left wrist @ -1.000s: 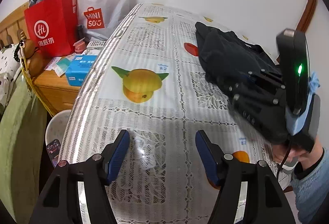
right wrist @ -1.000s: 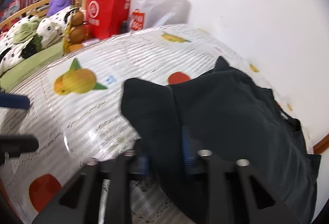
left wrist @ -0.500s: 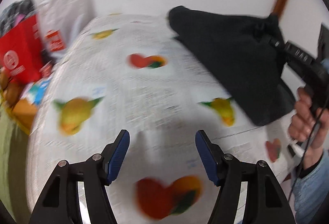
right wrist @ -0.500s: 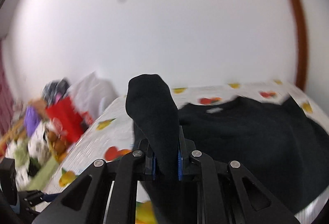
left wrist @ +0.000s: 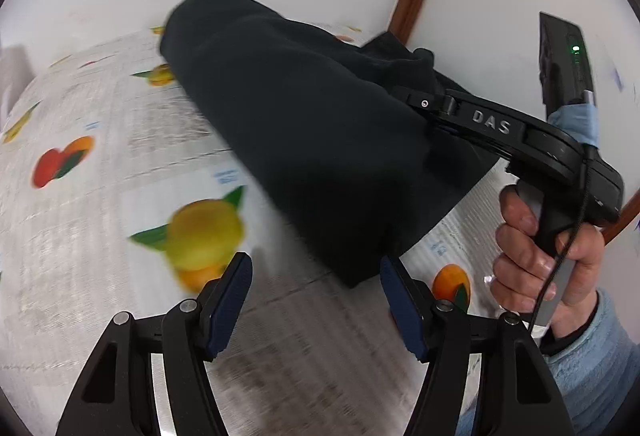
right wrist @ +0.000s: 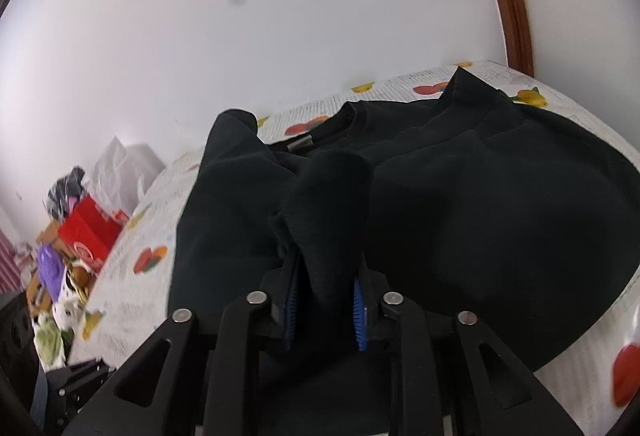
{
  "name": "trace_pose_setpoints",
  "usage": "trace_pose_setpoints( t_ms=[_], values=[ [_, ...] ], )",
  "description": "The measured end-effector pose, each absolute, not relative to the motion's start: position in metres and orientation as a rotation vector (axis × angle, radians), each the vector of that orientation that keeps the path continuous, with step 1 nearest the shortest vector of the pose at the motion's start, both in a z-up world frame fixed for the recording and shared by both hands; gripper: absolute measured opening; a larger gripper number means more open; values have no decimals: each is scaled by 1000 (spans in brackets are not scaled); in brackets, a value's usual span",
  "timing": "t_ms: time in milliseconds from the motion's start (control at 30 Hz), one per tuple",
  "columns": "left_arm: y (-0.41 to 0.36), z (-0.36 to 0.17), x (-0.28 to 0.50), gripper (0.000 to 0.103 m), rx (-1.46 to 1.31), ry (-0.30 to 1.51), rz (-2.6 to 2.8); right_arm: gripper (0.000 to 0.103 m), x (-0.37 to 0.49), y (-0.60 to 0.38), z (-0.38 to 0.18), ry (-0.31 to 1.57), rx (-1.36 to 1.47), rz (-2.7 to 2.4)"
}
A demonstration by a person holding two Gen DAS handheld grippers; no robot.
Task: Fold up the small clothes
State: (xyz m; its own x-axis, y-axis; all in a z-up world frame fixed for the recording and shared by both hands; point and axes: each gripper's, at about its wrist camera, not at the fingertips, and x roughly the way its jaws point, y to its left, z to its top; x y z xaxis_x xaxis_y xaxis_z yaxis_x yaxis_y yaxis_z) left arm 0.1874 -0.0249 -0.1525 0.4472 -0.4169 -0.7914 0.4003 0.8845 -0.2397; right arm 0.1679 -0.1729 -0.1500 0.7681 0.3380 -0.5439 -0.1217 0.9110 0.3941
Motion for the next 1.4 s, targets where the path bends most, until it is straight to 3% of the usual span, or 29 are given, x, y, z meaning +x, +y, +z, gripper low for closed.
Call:
trace_pose_setpoints(
  t_ms=[33,200,267,500,600,1033,1133,1200,1233,1267,1333,1400],
  values=[
    [-30,-154,188,64,-15,985,-509,34,166,-177,-151,655,340,260],
    [-55,-160,195,64,14,973,-482,34,170,-191,-157,658,291,291],
    [-58,-160,197,64,4,972,-462,21,176,-188,-161,673,247,306],
    [-46,-158,204,29,-69,960,-426,11,196,-174,-166,733,182,317],
    [-22,-154,206,23,-101,958,-408,10,198,-159,-164,735,152,315],
    [77,-147,200,20,-190,979,-272,10,211,-77,-143,745,146,473],
    [88,-150,189,22,-210,979,-292,16,202,-80,-140,729,172,510],
    [91,-151,182,26,-218,963,-304,27,198,-86,-138,738,203,524],
    [87,-148,181,28,-218,960,-306,38,197,-88,-137,740,218,531],
    [88,-147,180,33,-220,957,-320,51,196,-90,-136,740,235,534],
    [88,-146,177,46,-222,952,-325,62,197,-92,-133,740,268,534],
    [88,-145,176,60,-225,931,-325,66,203,-92,-134,746,309,524]
  ],
)
